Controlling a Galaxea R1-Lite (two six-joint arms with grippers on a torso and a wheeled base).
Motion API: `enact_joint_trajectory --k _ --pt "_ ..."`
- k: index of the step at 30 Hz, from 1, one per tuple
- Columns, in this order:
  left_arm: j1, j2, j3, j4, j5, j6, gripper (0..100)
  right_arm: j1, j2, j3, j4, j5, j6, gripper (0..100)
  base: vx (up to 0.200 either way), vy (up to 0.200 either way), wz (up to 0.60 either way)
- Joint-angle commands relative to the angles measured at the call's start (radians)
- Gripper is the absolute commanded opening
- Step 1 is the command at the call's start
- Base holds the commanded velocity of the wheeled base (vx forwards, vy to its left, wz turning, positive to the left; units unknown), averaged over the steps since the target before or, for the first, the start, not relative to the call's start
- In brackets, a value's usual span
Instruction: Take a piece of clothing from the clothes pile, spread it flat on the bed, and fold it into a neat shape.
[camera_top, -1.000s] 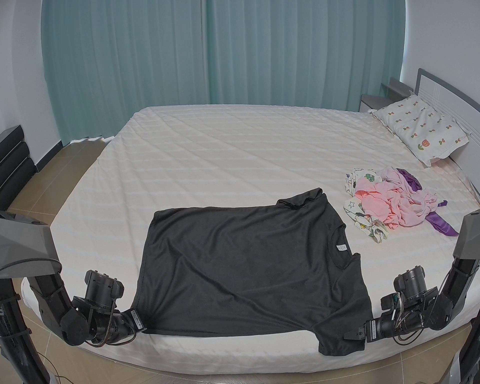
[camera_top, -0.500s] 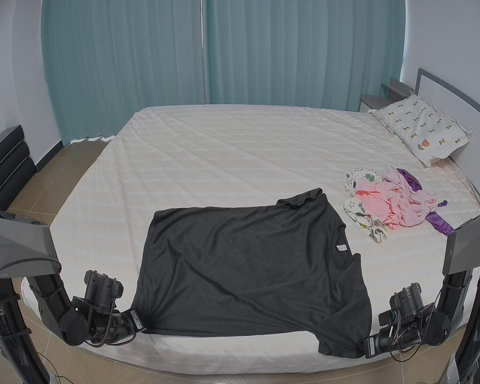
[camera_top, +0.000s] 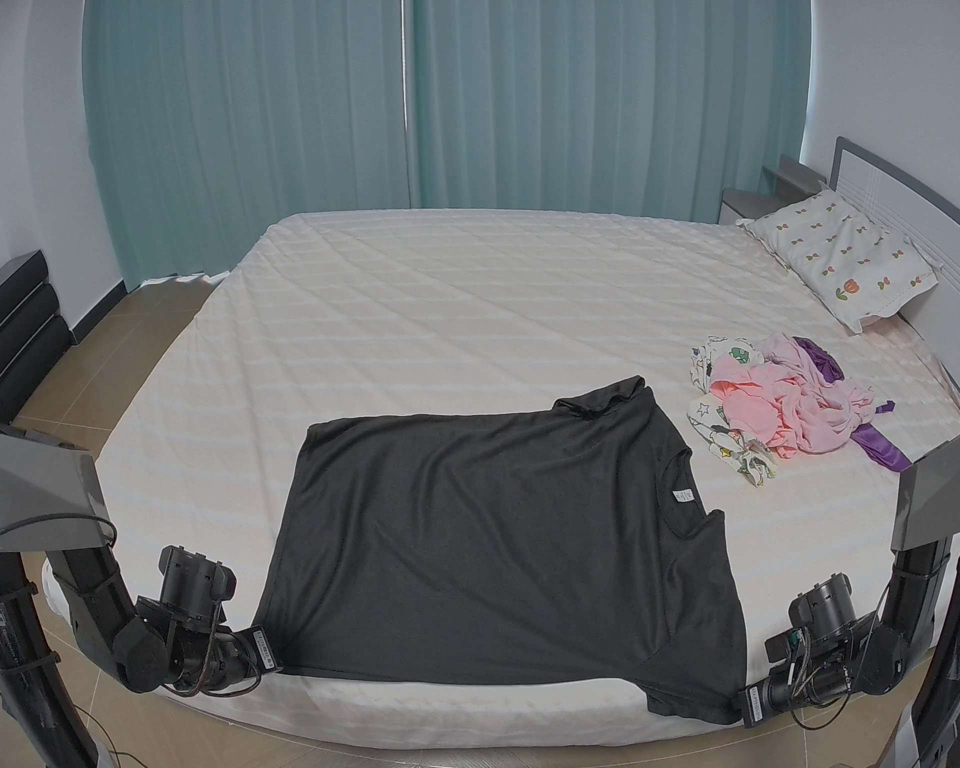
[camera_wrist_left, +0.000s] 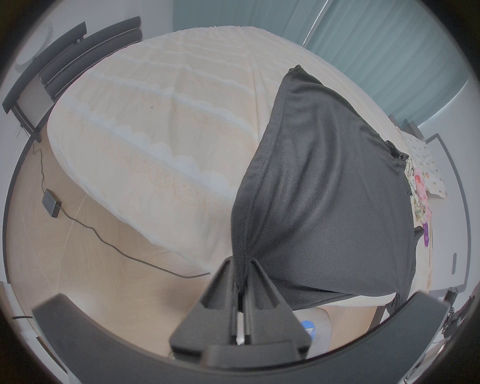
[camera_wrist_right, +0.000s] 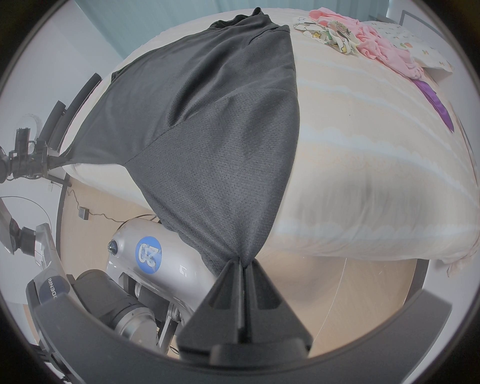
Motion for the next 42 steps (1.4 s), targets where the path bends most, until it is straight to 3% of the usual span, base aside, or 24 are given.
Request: enact_joint_trajectory --k 1,20,21,22,23,29,37,41,42 --pt "0.006 0.001 0.022 0.009 0.003 0.035 0 0.001 -0.006 0.016 -0.001 0.0 -0.01 0 0.0 0.0 0.0" --pt "-0.006 0.013 0.028 0.058 0.005 0.074 0 0.008 0.034 0.022 -0.015 -0.03 -0.056 0 0.0 0.0 0.0" --pt "-0.006 0.017 0.028 0.058 0.003 0.074 100 0.008 0.034 0.022 -0.015 -0.028 -0.055 0 0.0 0.0 0.0" --pt "-0.006 0.02 0.028 0.056 0.003 0.074 100 0.01 0.034 0.022 -0.015 -0.027 -0.053 0 0.0 0.0 0.0" --pt "-0.006 0.02 0.028 0.055 0.003 0.074 100 0.01 0.032 0.022 -0.015 -0.027 -0.053 100 0.0 0.0 0.0" --pt "-0.004 0.003 0.03 0.056 0.008 0.077 100 -0.012 0.005 0.023 -0.04 -0.028 -0.053 100 0.0 0.0 0.0" --pt "0.034 -0.163 0.013 0.053 -0.002 0.074 100 -0.136 -0.166 -0.009 -0.095 -0.022 -0.047 100 0.0 0.0 0.0" --pt "0.034 -0.204 -0.01 0.053 -0.002 0.069 100 -0.148 -0.213 -0.057 -0.095 -0.02 0.034 100 0.0 0.0 0.0" --pt "0.034 -0.21 -0.022 0.049 -0.005 0.065 100 -0.133 -0.222 -0.098 -0.093 -0.02 0.123 100 0.0 0.0 0.0"
